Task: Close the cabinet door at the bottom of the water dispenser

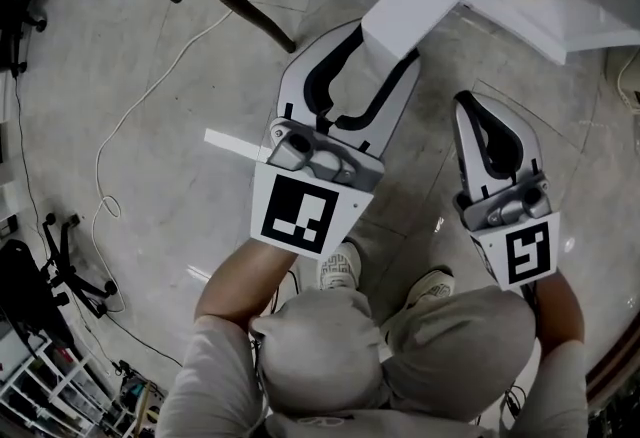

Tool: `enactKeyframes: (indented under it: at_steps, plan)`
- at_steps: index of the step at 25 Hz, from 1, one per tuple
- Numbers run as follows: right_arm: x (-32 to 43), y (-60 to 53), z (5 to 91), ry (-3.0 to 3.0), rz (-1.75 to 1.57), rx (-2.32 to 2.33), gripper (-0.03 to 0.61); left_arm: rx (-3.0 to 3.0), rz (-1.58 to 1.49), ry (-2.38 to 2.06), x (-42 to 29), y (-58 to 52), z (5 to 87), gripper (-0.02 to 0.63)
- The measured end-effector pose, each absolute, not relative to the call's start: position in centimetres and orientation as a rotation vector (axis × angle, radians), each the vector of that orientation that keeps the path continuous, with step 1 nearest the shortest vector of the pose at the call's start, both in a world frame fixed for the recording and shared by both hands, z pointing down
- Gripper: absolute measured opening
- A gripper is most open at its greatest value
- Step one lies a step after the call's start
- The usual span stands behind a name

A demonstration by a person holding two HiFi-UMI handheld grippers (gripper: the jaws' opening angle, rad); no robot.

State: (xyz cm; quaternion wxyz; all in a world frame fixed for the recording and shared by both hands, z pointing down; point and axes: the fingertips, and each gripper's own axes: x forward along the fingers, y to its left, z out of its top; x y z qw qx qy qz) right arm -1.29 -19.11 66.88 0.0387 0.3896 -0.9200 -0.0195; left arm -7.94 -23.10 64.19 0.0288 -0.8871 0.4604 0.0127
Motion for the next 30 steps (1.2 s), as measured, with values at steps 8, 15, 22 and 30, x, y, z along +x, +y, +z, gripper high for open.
enactKeyframes:
  at_steps: [8, 15, 22, 30]
  plan:
    - [1.8, -18.0, 68.8, -2.758, -0.049, 1.268, 0.018, -2.769, 0.039, 1.406, -5.6, -21.0, 64.4, 0.180]
    - [4.1, -17.3, 70.7, -2.714, -0.019, 1.315, 0.018, -2.850, 0.059, 1.284, -2.5, -18.6, 64.3, 0.181]
    - [6.4, -16.1, 72.8, -2.673, 0.033, 1.350, 0.018, -2.886, 0.035, 1.182, -0.1, -17.5, 64.3, 0.186]
    - [7.0, -14.2, 74.5, -2.718, 0.092, 1.291, 0.068, -2.906, 0.050, 1.128, 1.4, -17.2, 64.3, 0.193]
